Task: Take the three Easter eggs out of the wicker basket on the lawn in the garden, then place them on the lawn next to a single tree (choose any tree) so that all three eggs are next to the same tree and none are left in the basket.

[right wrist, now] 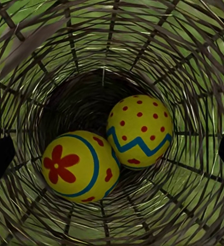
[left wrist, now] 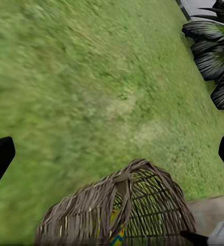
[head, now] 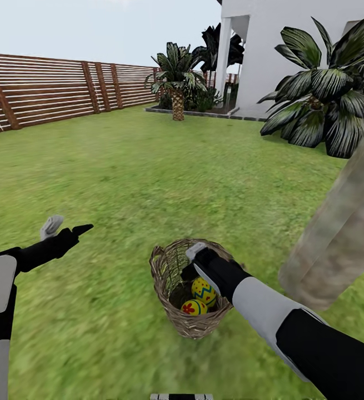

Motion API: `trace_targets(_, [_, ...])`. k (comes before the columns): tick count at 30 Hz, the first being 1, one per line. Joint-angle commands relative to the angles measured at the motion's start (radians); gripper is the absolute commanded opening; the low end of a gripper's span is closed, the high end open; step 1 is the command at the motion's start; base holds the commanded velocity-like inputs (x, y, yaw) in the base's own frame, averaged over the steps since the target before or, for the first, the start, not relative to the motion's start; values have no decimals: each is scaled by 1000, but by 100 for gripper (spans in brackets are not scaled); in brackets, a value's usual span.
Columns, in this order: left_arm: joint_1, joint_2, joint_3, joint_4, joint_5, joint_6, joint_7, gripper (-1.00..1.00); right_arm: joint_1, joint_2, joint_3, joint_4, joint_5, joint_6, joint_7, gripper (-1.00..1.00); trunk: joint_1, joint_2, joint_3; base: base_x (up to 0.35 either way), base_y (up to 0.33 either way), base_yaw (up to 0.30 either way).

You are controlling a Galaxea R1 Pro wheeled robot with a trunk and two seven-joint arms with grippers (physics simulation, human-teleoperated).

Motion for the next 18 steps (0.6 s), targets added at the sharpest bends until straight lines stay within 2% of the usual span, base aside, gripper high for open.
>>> trace_targets(1, [-1,-2,-3,0,-7,5,-9,100,-1,0,4,0,-1,3,2,100,0,-1,-5,0,0,0])
trace_targets(5, [-1,-11,-9,0,-8,6,-9,100,-1,0,4,-2,0,3,2,100,2,-2,-20,0,0,0])
trace_targets(18, [-1,-13,-9,-1,-8,6,-9,100,-3,0,0,-39,0,3,1,100,8,-5,-71,0,0,0])
